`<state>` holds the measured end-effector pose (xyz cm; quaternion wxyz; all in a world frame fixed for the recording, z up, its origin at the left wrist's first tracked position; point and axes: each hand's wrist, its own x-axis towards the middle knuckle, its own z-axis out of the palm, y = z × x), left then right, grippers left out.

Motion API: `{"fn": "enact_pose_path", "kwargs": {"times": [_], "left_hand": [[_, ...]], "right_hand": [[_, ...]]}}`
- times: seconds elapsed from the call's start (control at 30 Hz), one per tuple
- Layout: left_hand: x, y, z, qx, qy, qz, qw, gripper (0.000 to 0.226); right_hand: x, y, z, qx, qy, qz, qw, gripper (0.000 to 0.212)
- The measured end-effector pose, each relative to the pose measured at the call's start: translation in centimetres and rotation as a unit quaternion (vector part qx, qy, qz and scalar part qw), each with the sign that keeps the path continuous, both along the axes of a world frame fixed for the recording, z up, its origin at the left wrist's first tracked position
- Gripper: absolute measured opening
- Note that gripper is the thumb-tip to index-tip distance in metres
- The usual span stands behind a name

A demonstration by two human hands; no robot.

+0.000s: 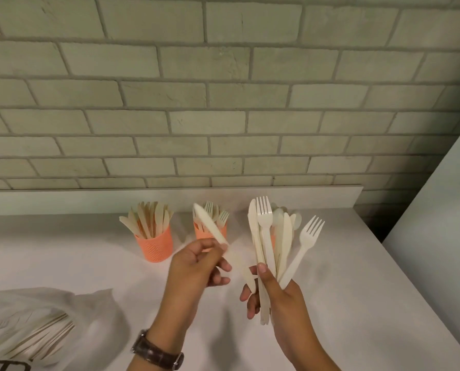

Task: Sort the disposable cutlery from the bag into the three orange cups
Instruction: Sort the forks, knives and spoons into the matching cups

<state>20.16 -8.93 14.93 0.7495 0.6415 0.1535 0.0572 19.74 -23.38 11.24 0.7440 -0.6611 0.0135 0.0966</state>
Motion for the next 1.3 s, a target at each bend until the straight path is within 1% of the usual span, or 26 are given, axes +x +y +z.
{"fn": "enact_pose_path", "kwargs": {"times": [0.07,0.13,0.27,0.3,0.33,0.4,0.5,0.67,0.73,0.87,0.93,1.0,1.1,1.23,1.3], "left_hand": [[-0.2,0.8,0.7,-0.038,-0.024,0.026,0.999,0.007],[-0.4,1.4,1.5,-0.064,-0.049,0.023,0.996,0.007],[-1.0,1.7,2.0,-0.108,-0.063,-0.030,0.992,0.029],[-1.1,1.6,1.9,-0.104,-0.063,-0.038,0.992,0.030],[-1.2,1.4,1.6,-0.093,-0.065,-0.038,0.993,0.027],[-1.3,0.8,0.9,-0.057,-0.065,-0.020,0.996,0.015],[-1.2,-0.7,-0.6,-0.018,-0.058,0.011,0.998,0.015],[-1.2,-2.7,-2.6,-0.027,-0.030,0.053,0.998,0.011],[-1.3,-3.0,-2.8,-0.023,-0.028,0.060,0.998,0.013],[-1.4,-3.2,-2.5,-0.024,-0.026,0.069,0.997,0.020],[-1.3,-3.3,-2.3,-0.020,-0.018,0.054,0.998,0.027],[-1.2,-3.3,-1.9,-0.023,-0.015,0.025,0.999,0.027],[-0.9,-3.1,-1.7,-0.028,-0.029,0.010,0.999,0.024],[-1.0,-2.8,-2.0,-0.063,-0.051,0.011,0.997,0.028],[-0.9,-2.5,-2.3,-0.094,-0.044,-0.001,0.995,0.030]], "right_hand": [[0.2,-0.2,0.0,0.015,0.018,0.003,1.000,0.032],[0.2,-0.2,-0.1,0.017,0.028,0.009,0.999,0.033],[0.3,-0.1,-0.2,0.025,0.043,0.013,0.999,0.044],[0.3,-0.1,-0.2,0.025,0.044,0.013,0.999,0.045],[0.3,-0.2,-0.3,0.025,0.044,0.012,0.999,0.046],[0.3,-0.2,-0.3,0.029,0.042,0.011,0.999,0.045],[0.1,-0.1,-0.3,0.036,0.042,0.005,0.998,0.043],[-0.4,0.6,-0.5,0.039,0.043,-0.018,0.998,0.014],[-0.3,0.6,-0.7,0.048,0.042,-0.035,0.997,0.010],[-0.1,0.3,-0.8,0.030,0.028,-0.044,0.998,0.016],[0.0,0.4,-0.9,0.009,0.028,-0.030,0.999,0.010],[0.0,0.5,-0.9,-0.019,0.033,-0.009,0.999,0.008],[-0.1,0.6,-0.9,-0.028,0.029,0.009,0.999,0.010],[-0.4,0.6,-0.5,0.018,0.026,0.006,0.999,0.031],[-0.4,0.7,-0.6,0.033,0.043,-0.012,0.998,0.035]]}}
